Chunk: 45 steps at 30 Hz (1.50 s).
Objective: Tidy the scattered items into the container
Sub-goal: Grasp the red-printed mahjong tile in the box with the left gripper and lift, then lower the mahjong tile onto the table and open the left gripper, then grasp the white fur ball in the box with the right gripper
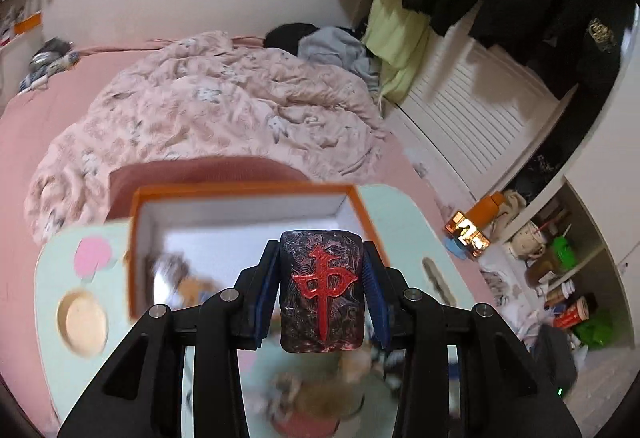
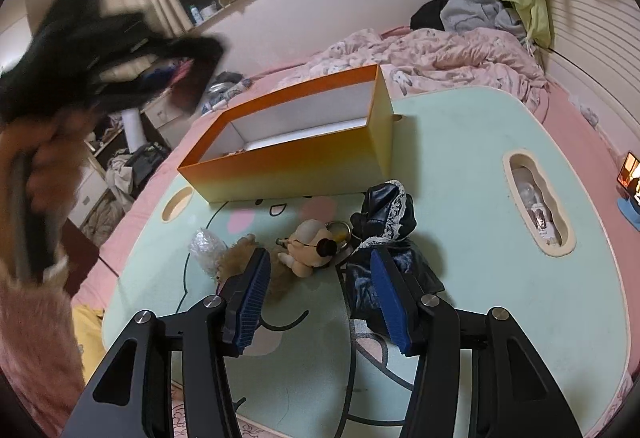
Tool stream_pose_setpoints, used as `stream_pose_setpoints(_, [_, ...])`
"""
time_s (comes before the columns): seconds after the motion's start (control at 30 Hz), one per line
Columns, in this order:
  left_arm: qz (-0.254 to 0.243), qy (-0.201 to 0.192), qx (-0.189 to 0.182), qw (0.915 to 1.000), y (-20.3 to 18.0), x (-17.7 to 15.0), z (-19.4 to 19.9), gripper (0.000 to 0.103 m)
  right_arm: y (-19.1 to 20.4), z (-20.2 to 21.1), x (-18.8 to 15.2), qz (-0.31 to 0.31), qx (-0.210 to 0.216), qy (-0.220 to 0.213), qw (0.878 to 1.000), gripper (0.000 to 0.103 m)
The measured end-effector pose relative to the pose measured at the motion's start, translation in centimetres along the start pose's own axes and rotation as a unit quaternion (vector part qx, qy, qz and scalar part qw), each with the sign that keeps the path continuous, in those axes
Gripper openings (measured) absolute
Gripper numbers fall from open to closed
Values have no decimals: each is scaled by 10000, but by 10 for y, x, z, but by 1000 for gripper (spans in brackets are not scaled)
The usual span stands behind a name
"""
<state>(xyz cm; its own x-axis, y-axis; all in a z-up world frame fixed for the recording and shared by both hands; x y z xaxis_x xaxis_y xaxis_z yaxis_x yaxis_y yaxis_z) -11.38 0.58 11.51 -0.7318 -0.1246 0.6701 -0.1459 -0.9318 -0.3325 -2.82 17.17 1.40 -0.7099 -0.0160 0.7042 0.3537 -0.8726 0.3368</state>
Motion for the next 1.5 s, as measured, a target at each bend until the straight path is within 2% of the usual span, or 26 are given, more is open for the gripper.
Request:
stream_pose_setpoints(0.13, [152, 202, 87, 9996, 29, -57, 8, 41, 1, 0, -1, 43, -55, -3, 10000, 52])
stream_pose_setpoints(0.27, [452, 350, 732, 9957, 63, -106, 4, 41, 3, -3, -1, 86, -81, 39, 9999, 52])
stream_pose_setpoints(0.37, [503, 461, 920, 9934, 71, -126, -6, 41, 6, -5, -2, 178, -115, 80, 9997, 52])
stream_pose_setpoints(0.6, [505, 543, 684, 9949, 61, -133, -26, 42, 4, -5, -2, 179, -154, 98, 9997, 52])
stream_pose_setpoints(0.7, [543, 453, 601, 9957, 55, -137, -26, 59, 5, -5, 3, 274, -148, 113, 9995, 52])
stream_pose_setpoints(0.77, [554, 267, 602, 9963, 53, -138, -20, 61, 9, -3, 16, 374, -154, 40, 9992, 52])
stream_pose_setpoints(0.87, [583, -4, 629, 9963, 56, -136, -9, 62, 26, -1, 55, 616, -95, -83, 9980, 52])
stream_pose_setpoints(0.97, [630, -109, 637, 9959, 61, -134, -1, 62, 48, -26, 96, 808, 8, 404, 9959, 52])
stream_pose_setpoints(1.03, [661, -169, 703, 9952, 65, -135, 4, 62, 57, -59, 114, 844, 83, 1072, 9906, 52])
stream_pose_setpoints(1.17, [706, -217, 739, 9945, 75, -140, 12, 62, 49, -136, 124, 558, -104, 2428, 9684, 52])
stream_pose_setpoints(1.3, [827, -248, 720, 9937, 83, -145, 16, 62, 46, -176, 119, 767, -532, 3043, 9480, 52])
stream_pose_setpoints(1.37, [882, -262, 684, 9934, 86, -146, 16, 62, 47, -192, 106, 846, -504, 3458, 9331, 52])
stream_pose_setpoints(1.43, [904, -274, 658, 9934, 87, -147, 16, 62, 47, -199, 101, 681, -214, 3564, 9316, 52])
stream_pose_setpoints(1.47, [912, -278, 654, 9933, 87, -147, 16, 62, 46, -201, 100, 594, -78, 3594, 9313, 49])
stream_pose_setpoints(1.5, [913, -272, 652, 9933, 87, -148, 16, 62, 45, -201, 100, 482, 75, 3607, 9314, 35])
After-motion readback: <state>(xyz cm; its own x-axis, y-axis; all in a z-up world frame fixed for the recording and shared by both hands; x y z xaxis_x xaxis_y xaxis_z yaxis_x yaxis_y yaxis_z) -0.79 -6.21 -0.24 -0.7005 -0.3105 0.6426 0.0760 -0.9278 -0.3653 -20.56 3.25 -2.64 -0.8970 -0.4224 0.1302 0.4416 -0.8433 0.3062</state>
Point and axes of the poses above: each gripper's, at about its wrist camera, not at the fingertips, and z roughly against the way its jaws point, y to its left, x to its top, the point moved 5 cm from there along -z, roughly the way its jaws point
